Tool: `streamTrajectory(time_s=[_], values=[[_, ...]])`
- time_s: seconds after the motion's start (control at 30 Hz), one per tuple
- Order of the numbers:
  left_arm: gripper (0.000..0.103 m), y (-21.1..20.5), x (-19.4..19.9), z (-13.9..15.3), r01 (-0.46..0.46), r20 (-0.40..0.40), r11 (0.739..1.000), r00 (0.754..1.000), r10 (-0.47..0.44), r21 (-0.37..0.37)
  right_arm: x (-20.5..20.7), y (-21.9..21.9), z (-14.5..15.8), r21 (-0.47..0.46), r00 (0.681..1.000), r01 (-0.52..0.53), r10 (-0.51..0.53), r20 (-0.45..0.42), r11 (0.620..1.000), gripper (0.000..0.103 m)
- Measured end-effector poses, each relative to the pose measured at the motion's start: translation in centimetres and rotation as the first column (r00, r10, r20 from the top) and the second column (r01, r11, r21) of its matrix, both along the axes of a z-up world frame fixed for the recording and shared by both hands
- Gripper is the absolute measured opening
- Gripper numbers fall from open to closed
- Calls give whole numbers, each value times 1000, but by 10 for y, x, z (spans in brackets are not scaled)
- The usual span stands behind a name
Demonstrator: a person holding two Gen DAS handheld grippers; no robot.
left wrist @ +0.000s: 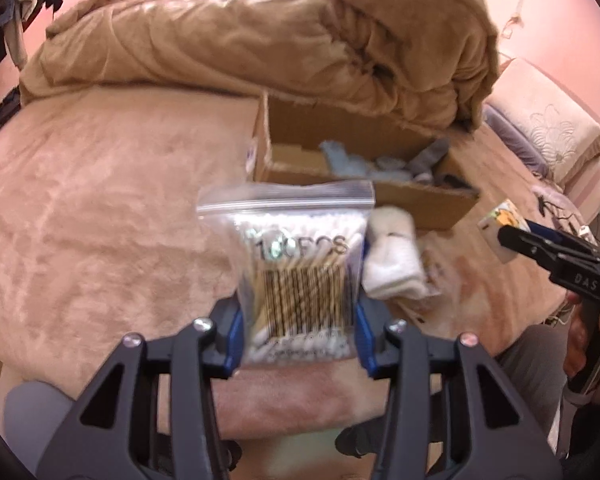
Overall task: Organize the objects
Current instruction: 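Carry both items over the box, lower them in and open both tools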
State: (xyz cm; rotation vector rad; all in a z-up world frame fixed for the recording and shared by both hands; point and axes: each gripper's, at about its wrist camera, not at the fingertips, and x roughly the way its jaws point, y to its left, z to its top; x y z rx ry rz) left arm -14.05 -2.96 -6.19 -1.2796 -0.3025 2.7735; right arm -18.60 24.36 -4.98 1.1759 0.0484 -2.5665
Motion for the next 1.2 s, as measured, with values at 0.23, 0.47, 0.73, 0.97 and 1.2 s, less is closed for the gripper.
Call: streamTrajectory(time_s=[0.23, 0.47, 0.73, 0.97, 1.2], values=[[45, -5, 13, 51, -32, -60, 999, 998, 31, -18, 17, -5, 44, -31, 999, -1, 0, -45, 1000, 67], [45, 10, 4, 91, 1, -121, 1000, 993, -3, -12, 26, -9, 83, -53, 995, -3, -2, -100, 999, 67], [45, 19, -18, 107, 26, -155, 1000, 988, -28, -12, 22, -17, 113, -85, 986, -39, 24, -167, 996, 67], [45, 14, -41, 100, 21, -147, 1000, 989, -23, -20, 6, -23, 116, -100, 983, -51, 32, -181, 994, 67], [45, 21, -65, 81, 52, -114, 998, 992, -55, -28, -18, -25, 101, -118, 988, -44, 25, -152, 992, 67]])
